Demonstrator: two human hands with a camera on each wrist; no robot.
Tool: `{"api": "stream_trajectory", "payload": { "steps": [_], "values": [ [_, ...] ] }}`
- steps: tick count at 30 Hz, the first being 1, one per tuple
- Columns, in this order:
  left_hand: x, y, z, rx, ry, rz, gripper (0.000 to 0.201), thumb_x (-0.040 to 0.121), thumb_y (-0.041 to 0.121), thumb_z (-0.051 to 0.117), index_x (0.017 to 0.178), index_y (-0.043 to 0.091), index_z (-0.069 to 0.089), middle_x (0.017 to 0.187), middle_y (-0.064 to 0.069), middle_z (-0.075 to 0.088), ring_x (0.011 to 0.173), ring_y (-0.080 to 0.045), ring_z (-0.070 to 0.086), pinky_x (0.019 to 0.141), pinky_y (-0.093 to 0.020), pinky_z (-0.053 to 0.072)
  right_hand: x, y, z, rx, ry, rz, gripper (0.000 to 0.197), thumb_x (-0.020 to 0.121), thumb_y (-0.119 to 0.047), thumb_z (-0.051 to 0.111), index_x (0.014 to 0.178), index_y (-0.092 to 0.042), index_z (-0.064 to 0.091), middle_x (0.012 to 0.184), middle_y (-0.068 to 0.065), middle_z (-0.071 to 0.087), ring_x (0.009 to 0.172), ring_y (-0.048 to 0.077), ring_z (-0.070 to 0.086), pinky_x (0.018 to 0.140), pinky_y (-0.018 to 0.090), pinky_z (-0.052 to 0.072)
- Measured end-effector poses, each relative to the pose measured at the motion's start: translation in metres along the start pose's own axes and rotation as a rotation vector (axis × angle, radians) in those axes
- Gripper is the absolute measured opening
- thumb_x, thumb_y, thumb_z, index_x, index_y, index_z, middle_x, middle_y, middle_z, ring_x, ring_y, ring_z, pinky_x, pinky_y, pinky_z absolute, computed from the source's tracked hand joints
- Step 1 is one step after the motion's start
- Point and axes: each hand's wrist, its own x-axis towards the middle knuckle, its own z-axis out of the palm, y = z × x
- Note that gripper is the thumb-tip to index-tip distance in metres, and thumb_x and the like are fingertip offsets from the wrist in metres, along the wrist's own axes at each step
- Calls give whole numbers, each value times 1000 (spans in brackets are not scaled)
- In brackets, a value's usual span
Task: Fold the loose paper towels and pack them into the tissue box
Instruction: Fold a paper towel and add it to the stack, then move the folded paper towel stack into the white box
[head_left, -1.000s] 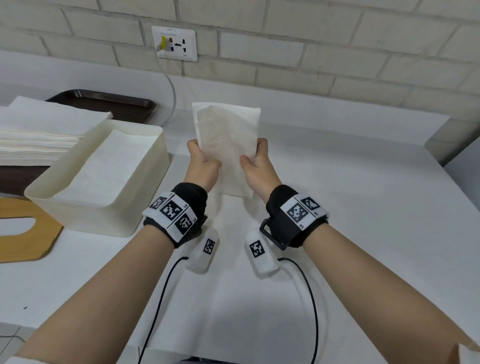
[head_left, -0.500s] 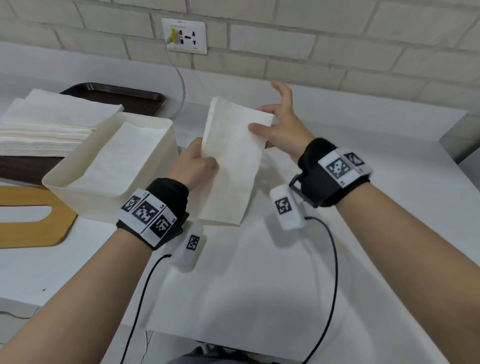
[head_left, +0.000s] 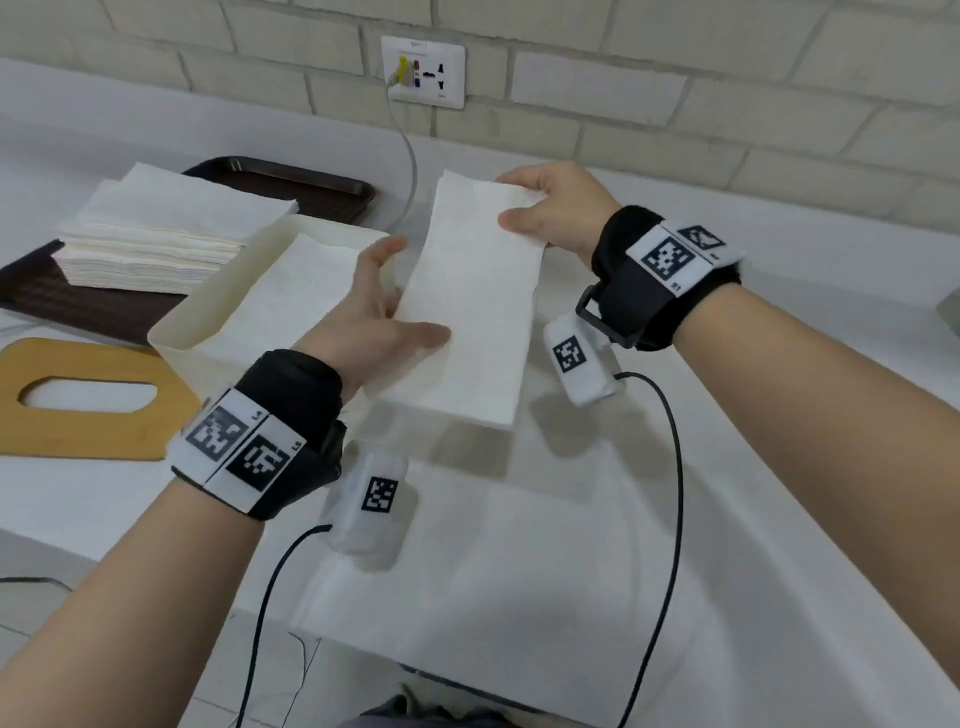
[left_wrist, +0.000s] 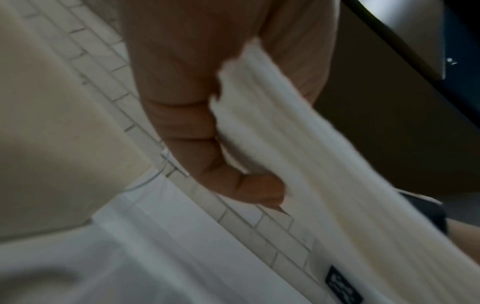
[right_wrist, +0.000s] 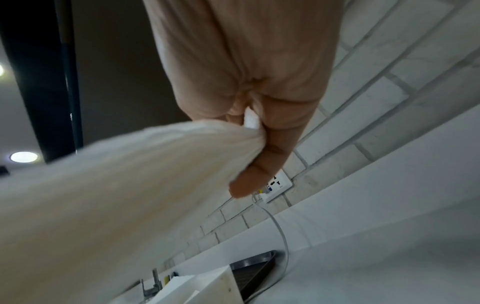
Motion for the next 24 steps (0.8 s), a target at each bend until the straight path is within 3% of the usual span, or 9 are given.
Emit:
{"api": "stream_trajectory", "payload": {
  "steps": [3, 6, 10, 12, 14, 18, 21, 24],
  "values": [
    [-3, 10, -20, 86, 97, 72, 43, 82, 4, 64, 108, 34, 50, 84, 2, 68, 70, -18, 61, 64, -29, 47, 18, -11, 7, -33, 45, -16, 36, 87, -5, 59, 123, -9, 57, 99, 1, 61, 79, 9, 60, 71, 12, 48],
    [-5, 18, -47, 164, 173, 114, 23, 85, 8, 63, 89, 30, 65, 101, 1, 64, 81, -15, 58, 70, -24, 47, 37, -23, 27, -11, 81, -67, 34, 86, -5, 58, 120, -9, 60, 100, 1, 62, 87, 11, 60, 76, 16, 47],
    [-8, 24, -86, 265, 258, 79, 33, 82, 2, 64, 102, 29, 64, 111, 0, 62, 90, -17, 61, 88, -31, 49, 62, -42, 67, -48, 16, -145, 45, 85, 6, 40, 125, -10, 54, 111, 2, 58, 99, 12, 56, 72, 9, 44],
    [-7, 21, -101, 386, 290, 29, 45, 79, 1, 66, 114, 29, 60, 110, 2, 61, 95, -20, 60, 96, -36, 47, 72, -49, 86, -110, 22, -177, 51, 84, 8, 38, 129, -13, 48, 110, 3, 50, 99, 14, 51, 68, 11, 43],
    [-5, 17, -111, 495, 321, -25, 51, 77, 1, 68, 120, 27, 57, 114, -1, 60, 104, -23, 58, 99, -36, 43, 78, -50, 103, -166, 43, -216, 51, 82, 11, 35, 124, -15, 49, 105, 5, 47, 95, 17, 49, 61, 15, 42],
    [3, 0, -122, 696, 323, -129, 55, 79, 4, 68, 128, 22, 52, 131, -6, 52, 115, -24, 49, 95, -28, 37, 92, -40, 133, -406, -48, -231, 39, 84, 12, 34, 106, -6, 62, 121, 9, 51, 111, 24, 51, 72, 17, 37],
    [6, -6, -127, 764, 276, -204, 55, 79, 8, 69, 130, 21, 51, 133, -7, 47, 105, -21, 47, 87, -26, 36, 100, -33, 143, -587, -180, -201, 34, 90, 5, 40, 111, -8, 64, 123, 6, 51, 116, 25, 51, 87, 17, 35],
    [11, -11, -130, 849, 238, -275, 55, 80, 12, 70, 130, 21, 50, 133, -6, 44, 98, -16, 42, 84, -24, 33, 105, -26, 152, -677, -294, -175, 35, 91, 2, 42, 116, -13, 61, 131, 7, 48, 118, 24, 50, 93, 20, 36]
  ]
}}
